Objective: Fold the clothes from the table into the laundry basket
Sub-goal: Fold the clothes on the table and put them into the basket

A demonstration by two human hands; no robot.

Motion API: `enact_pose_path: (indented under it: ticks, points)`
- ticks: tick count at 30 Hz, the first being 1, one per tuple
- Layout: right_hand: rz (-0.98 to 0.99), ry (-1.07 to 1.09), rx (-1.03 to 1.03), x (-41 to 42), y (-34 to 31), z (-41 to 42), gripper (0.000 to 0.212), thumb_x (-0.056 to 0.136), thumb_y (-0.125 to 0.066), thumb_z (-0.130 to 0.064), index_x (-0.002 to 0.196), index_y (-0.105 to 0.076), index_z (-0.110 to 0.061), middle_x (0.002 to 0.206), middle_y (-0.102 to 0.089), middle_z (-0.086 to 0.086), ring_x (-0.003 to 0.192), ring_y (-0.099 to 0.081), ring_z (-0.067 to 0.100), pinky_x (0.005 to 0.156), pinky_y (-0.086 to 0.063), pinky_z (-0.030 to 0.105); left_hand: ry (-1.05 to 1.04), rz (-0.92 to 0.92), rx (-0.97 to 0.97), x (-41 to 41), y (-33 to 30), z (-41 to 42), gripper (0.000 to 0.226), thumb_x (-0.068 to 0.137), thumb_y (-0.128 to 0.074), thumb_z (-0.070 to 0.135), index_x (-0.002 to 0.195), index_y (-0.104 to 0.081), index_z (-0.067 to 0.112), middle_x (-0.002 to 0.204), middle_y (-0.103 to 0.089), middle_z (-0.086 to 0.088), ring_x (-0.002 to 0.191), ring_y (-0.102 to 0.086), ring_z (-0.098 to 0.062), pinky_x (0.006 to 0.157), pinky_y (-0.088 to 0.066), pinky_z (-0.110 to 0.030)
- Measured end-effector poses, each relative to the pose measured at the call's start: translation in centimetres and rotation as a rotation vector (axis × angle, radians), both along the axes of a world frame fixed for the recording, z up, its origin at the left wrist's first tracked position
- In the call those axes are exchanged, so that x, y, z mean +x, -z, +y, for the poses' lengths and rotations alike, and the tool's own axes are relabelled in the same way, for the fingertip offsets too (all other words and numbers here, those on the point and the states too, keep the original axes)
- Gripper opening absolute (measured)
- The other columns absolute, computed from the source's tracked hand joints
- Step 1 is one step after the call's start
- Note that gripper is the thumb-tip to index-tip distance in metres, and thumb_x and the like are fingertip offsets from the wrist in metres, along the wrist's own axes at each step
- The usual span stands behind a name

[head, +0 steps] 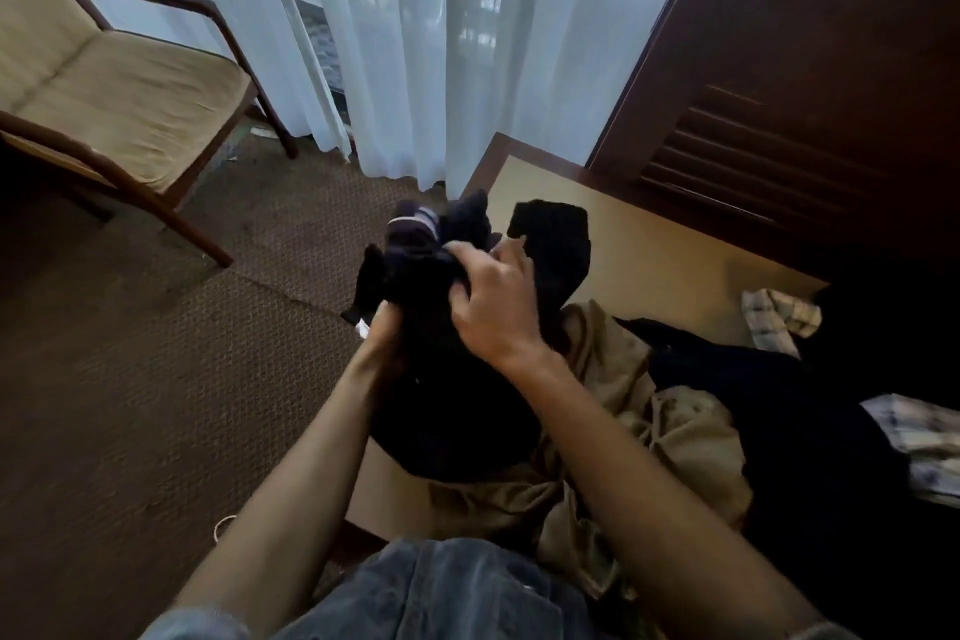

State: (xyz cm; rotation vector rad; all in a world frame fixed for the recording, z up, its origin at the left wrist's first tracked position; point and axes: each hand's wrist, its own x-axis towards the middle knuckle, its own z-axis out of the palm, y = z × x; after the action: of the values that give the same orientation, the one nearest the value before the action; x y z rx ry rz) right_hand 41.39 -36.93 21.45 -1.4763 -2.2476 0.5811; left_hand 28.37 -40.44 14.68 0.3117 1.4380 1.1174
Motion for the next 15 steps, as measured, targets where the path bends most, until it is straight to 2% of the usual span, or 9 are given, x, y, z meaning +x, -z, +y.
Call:
enact_pose_path:
  ticks: [1, 3, 5, 7, 9, 10, 11, 13, 15]
  points:
    - [-0.068, -0.043, 0.081, -0.1, 0.9, -2.7, 0.044, 0.088, -0.058, -0.018, 0.131, -0.061, -0.020, 0.110, -0.070, 0.002, 0.111, -0.051, 0.028, 0.112, -0.031, 0.046, 0.009, -0.134, -0.014, -1.6, -0.2, -0.5, 0.031, 0.102, -0.041, 0.011, 0.129, -0.058, 0.009, 0.109, -0.070, -0.021, 0.074, -0.071, -0.012, 0.070, -0.057, -0.019]
    - [-0.227, -0.133, 0.120, 1.0, 4.7, -7.2, 0.047, 0.086, -0.059, -0.014, 0.133, -0.061, -0.019, 0.123, -0.067, 0.000, 0.115, -0.055, 0.027, 0.113, -0.027, 0.044, -0.044, -0.133, -0.011, -5.4, 0.1, -1.5, 0.040, 0.092, -0.043, -0.005, 0.126, -0.061, 0.007, 0.134, -0.057, -0.029, 0.092, -0.070, -0.023, 0.080, -0.056, -0.032]
    - [-0.294, -0.165, 0.047, 2.6, 7.9, -9.9, 0.052, 0.081, -0.060, -0.010, 0.132, -0.061, -0.018, 0.138, -0.060, 0.003, 0.120, -0.056, 0.030, 0.111, -0.027, 0.044, -0.083, 0.068, -0.020, -7.7, -0.6, -2.4, 0.045, 0.091, -0.036, -0.011, 0.116, -0.063, 0.015, 0.136, -0.059, -0.021, 0.103, -0.067, -0.025, 0.087, -0.052, -0.036]
    - [-0.251, -0.214, -0.038, 3.7, 8.4, -11.0, 0.054, 0.083, -0.057, -0.015, 0.137, -0.056, -0.018, 0.147, -0.053, 0.001, 0.127, -0.049, 0.030, 0.114, -0.029, 0.047, -0.024, 0.343, 0.099, -7.3, -2.9, -2.6, 0.030, 0.101, -0.043, 0.013, 0.119, -0.062, 0.028, 0.133, -0.061, -0.004, 0.116, -0.061, -0.017, 0.100, -0.046, -0.035]
    - [-0.191, -0.306, -0.129, 4.1, 7.2, -11.3, 0.052, 0.090, -0.053, -0.024, 0.142, -0.052, -0.020, 0.153, -0.046, -0.002, 0.134, -0.039, 0.028, 0.118, -0.024, 0.048, 0.185, 0.493, 0.259, -4.5, -5.2, -2.0, 0.032, 0.101, -0.050, 0.042, 0.131, -0.056, 0.035, 0.132, -0.056, 0.008, 0.118, -0.055, -0.004, 0.103, -0.045, -0.029]
    - [-0.145, -0.337, -0.183, 4.2, 6.5, -11.1, 0.049, 0.093, -0.052, -0.029, 0.142, -0.052, -0.021, 0.153, -0.046, -0.003, 0.136, -0.037, 0.028, 0.119, -0.023, 0.048, 0.352, 0.612, 0.302, -2.7, -5.2, -1.5, 0.042, 0.096, -0.050, 0.057, 0.135, -0.052, 0.041, 0.137, -0.052, 0.006, 0.126, -0.051, -0.008, 0.109, -0.042, -0.036]
    - [-0.089, -0.343, -0.241, 4.6, 5.7, -11.1, 0.047, 0.094, -0.053, -0.033, 0.140, -0.054, -0.021, 0.151, -0.048, -0.003, 0.137, -0.037, 0.028, 0.118, -0.026, 0.046, 0.531, 0.764, 0.294, -0.7, -4.4, -0.9, 0.054, 0.090, -0.046, 0.071, 0.139, -0.046, 0.048, 0.149, -0.042, 0.003, 0.139, -0.039, -0.018, 0.118, -0.029, -0.047]
    - [0.013, -0.297, -0.255, 5.8, 4.3, -12.0, 0.047, 0.091, -0.058, -0.040, 0.133, -0.060, -0.019, 0.143, -0.056, 0.000, 0.136, -0.041, 0.025, 0.114, -0.034, 0.043, 0.857, 1.030, 0.191, 2.7, -2.2, -0.4, 0.076, 0.076, -0.033, 0.090, 0.143, -0.036, 0.055, 0.166, -0.012, 0.003, 0.153, 0.001, -0.027, 0.118, 0.003, -0.064]
    - [-0.003, -0.223, -0.148, 7.9, 4.1, -14.5, 0.058, 0.086, -0.059, -0.055, 0.131, -0.058, -0.017, 0.140, -0.057, 0.001, 0.138, -0.040, 0.020, 0.115, -0.034, 0.041, 0.997, 1.198, 0.117, 4.0, 0.4, -0.5, 0.084, 0.073, -0.032, 0.092, 0.145, -0.035, 0.051, 0.167, -0.002, 0.003, 0.152, 0.016, -0.025, 0.113, 0.011, -0.070]
